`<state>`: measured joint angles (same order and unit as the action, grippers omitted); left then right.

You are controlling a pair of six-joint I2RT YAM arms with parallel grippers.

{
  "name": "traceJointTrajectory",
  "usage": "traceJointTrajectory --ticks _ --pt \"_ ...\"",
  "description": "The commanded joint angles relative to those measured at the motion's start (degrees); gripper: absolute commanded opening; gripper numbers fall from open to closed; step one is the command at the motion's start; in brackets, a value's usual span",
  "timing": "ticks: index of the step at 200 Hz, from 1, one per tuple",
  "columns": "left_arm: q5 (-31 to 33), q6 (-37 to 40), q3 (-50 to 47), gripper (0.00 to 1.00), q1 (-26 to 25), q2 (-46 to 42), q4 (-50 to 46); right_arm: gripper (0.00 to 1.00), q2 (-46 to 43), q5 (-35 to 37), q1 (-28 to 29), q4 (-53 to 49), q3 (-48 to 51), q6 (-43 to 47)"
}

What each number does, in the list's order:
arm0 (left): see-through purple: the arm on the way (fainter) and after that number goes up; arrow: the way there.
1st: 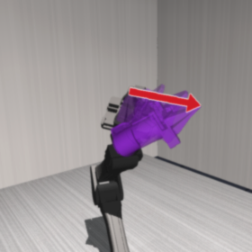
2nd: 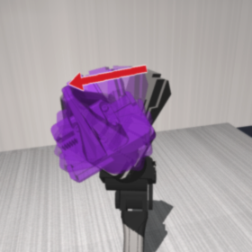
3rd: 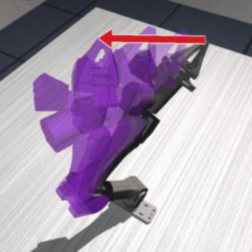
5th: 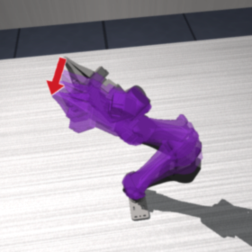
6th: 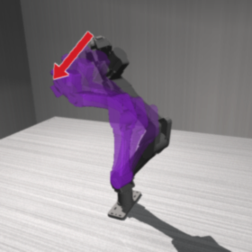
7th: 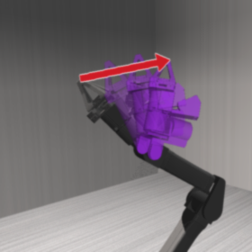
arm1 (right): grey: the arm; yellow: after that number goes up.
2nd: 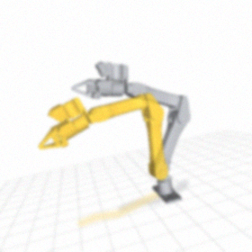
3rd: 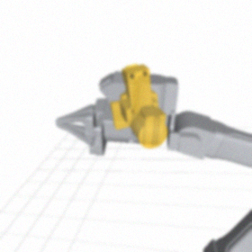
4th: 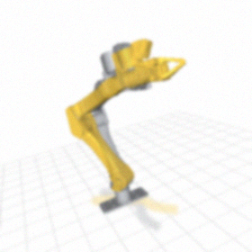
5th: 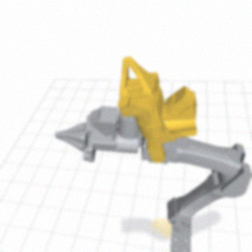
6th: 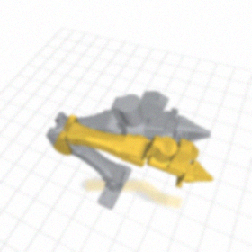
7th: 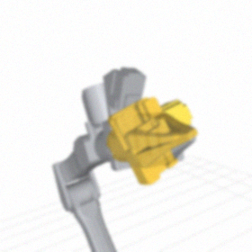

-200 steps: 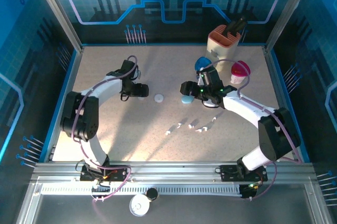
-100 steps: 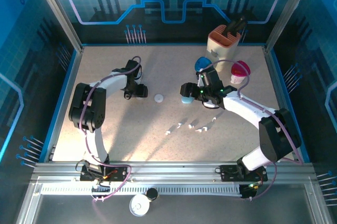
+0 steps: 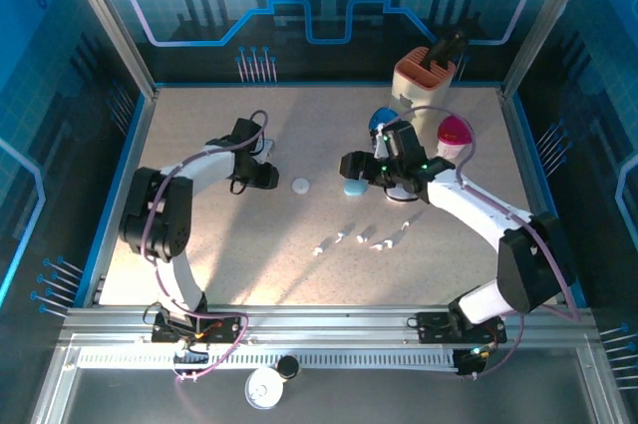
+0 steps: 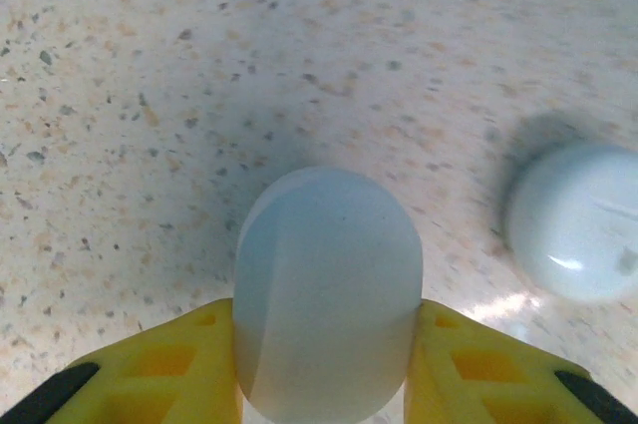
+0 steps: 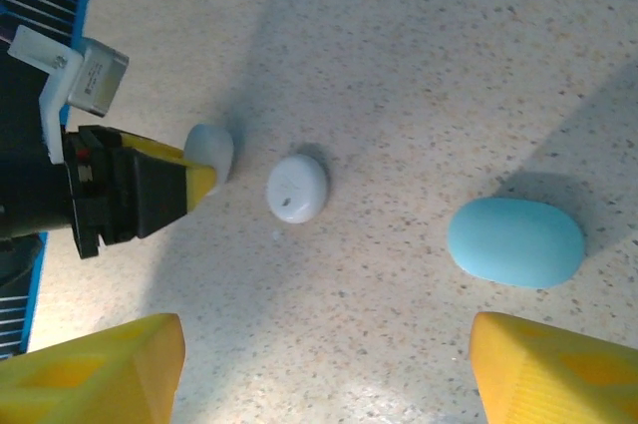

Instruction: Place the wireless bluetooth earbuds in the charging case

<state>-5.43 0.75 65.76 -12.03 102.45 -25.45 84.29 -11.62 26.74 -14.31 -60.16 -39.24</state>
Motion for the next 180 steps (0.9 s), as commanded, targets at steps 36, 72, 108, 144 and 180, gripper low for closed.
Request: traceJointTrajectory --ticks 36,72,108,144,180 --pt "-20.6 18.3 -11.8 0.38 0.2 -17.6 17.7 0.74 -0.9 -10.0 1.0 -10.1 -8.4 1.6" --pt "-29.1 21.2 -13.6 0.36 -0.8 -22.7 21.4 0.74 1.2 -16.6 1.9 -11.1 -11.6 -0.4" --pt "-31.3 26.6 -11.8 0.38 -5.2 -24.9 18.8 0.74 5.0 -20.0 3.7 -12.1 -15.4 -0.9" --pt "-32.0 29.4 -11.0 0.40 -7.5 -25.7 18.1 0.74 7.6 -20.9 5.0 -12.3 -18.1 -1.0" --pt "-32.3 30.3 -10.7 0.40 -8.4 -26.1 18.3 0.62 8.9 -21.5 5.2 -12.5 -18.8 -1.2"
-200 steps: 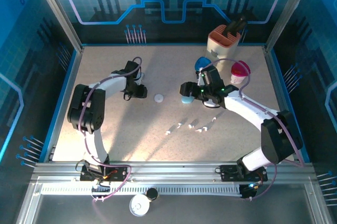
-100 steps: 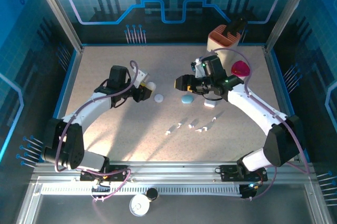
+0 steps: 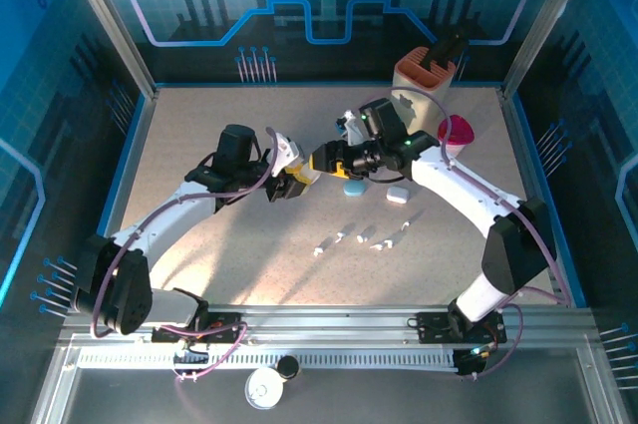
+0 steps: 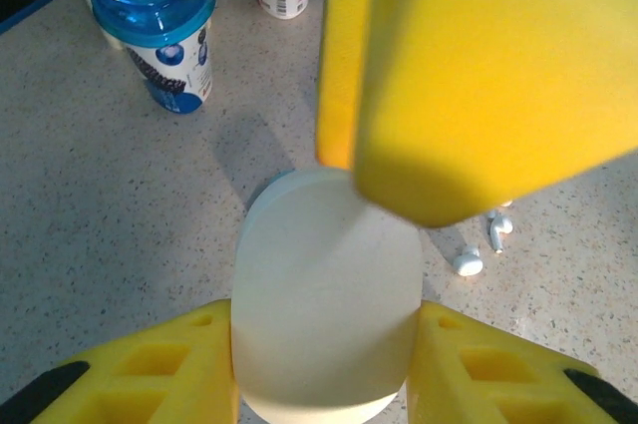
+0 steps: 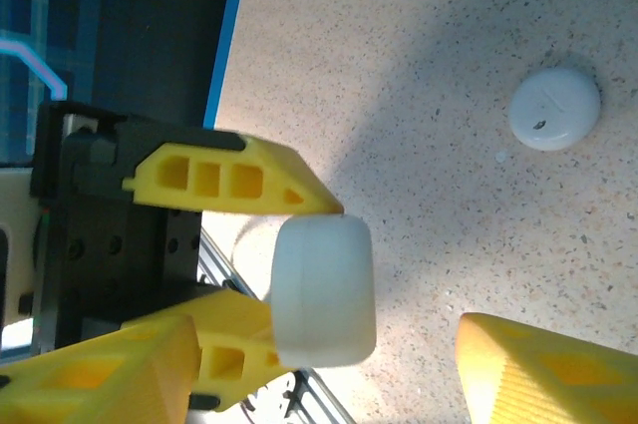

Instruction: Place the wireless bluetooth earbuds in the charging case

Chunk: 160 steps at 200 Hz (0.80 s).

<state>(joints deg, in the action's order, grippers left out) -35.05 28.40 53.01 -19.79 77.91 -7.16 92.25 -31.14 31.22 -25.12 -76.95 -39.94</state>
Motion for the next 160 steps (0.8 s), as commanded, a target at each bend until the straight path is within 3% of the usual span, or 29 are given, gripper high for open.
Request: traceJointTrajectory --ticks 1,50,108,117,133,160 --pt "-2.7 2.7 2.1 0.40 -0.6 -1.5 0.0 0.62 1.0 -2.0 0.7 -1.7 -2.0 -0.5" --pt "-3.5 1.8 2.3 0.41 -0.9 -1.0 0.7 0.49 2.2 -2.8 0.7 -2.7 -2.2 -0.3" --pt "-4.3 0.8 2.1 0.42 -1.0 -0.9 2.6 0.24 1.7 -4.3 0.1 -0.9 -1.7 -1.6" --pt "-4.0 -0.4 1.3 0.47 -1.0 -1.2 4.3 0.20 1.1 -4.8 -0.1 0.0 -1.2 -2.3" --pt "-4.7 -4.3 -0.7 0.64 -0.9 -2.2 9.1 0.15 -0.8 -5.5 -0.9 2.4 0.3 -4.0" --pt "-6.1 -15.3 -5.3 0.82 -0.9 -3.8 22.7 0.13 -4.6 -8.1 -3.5 8.7 4.3 -10.2"
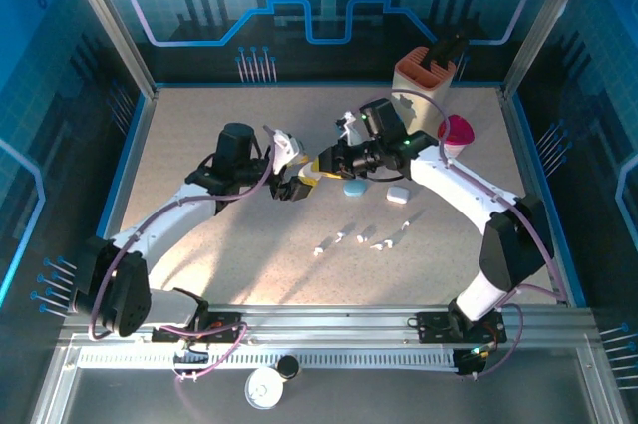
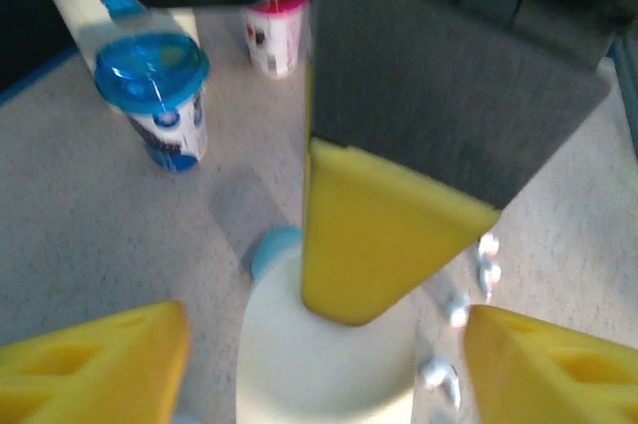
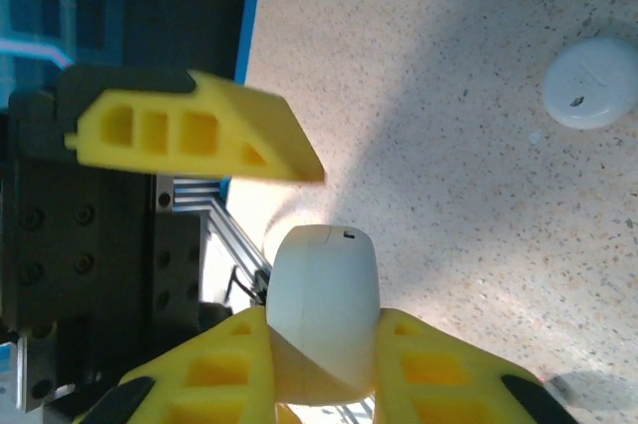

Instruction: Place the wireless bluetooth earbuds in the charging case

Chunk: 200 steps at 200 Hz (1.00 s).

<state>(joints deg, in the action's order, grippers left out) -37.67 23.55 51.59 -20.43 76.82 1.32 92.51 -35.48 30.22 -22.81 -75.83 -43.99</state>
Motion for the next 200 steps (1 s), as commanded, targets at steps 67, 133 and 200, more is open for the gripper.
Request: traceJointTrajectory --ticks 67,133,200 --pt "1.0 -27.9 -17.2 0.99 -1.1 -3.5 54.8 0.13 -15.2 -10.4 -7.2 28.2 14.5 -27.4" --pt "-0.8 -25.8 -13.1 0.90 -5.6 -0.1 58.9 0.10 -20.4 -8.3 -5.5 50.7 22.9 -44.2" --pt "1.9 -27.8 -12.0 0.72 -6.8 0.4 61.3 0.10 -22.1 -6.6 -4.2 54.6 25.1 -47.3"
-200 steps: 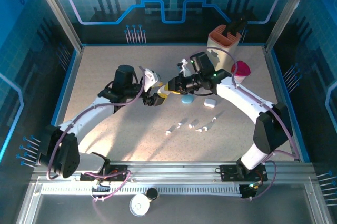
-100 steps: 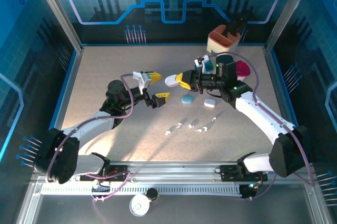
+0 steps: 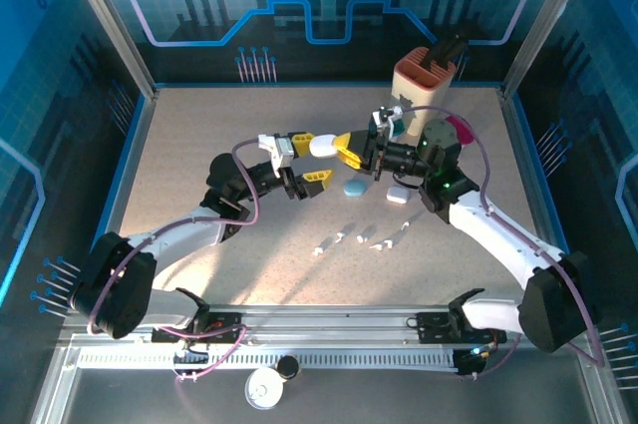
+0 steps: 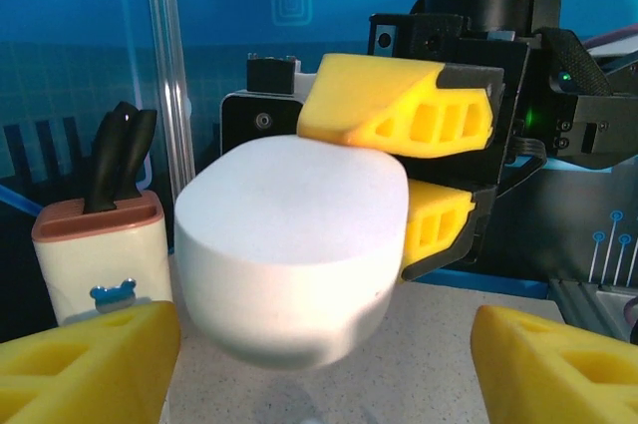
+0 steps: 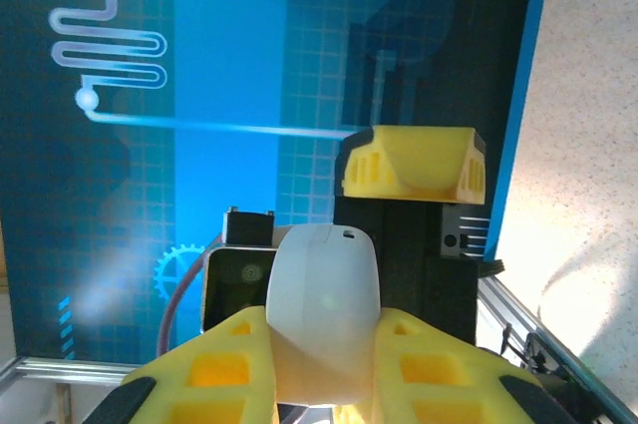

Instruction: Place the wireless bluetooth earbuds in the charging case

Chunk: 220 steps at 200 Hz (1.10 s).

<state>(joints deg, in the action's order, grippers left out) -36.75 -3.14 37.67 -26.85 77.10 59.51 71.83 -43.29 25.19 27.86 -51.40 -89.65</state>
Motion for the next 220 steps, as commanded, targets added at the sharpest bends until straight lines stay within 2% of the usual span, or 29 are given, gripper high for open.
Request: traceJointTrajectory --ticks 1,66,92,176,220 --pt "1.0 -1.1 1.9 0.72 -0.5 0.2 3.1 0.10 -1.4 1.2 0.8 4.0 0.7 -1.7" --pt "2.5 -1.6 1.8 0.67 -0.5 -0.4 4.5 0.09 -1.3 2.0 1.3 4.1 2.2 -1.5" --pt "3.0 -1.8 1.8 0.61 -0.6 -0.3 5.5 0.09 -1.4 2.0 1.4 3.4 2.4 -1.2" --pt "1.2 -1.7 1.6 0.62 -0.6 0.5 5.5 0.09 -0.8 1.8 1.6 5.8 1.6 -2.5" --pt "0.8 -1.8 2.1 0.59 -0.6 0.8 5.4 0.09 -0.1 1.6 1.8 6.4 1.7 -3.1"
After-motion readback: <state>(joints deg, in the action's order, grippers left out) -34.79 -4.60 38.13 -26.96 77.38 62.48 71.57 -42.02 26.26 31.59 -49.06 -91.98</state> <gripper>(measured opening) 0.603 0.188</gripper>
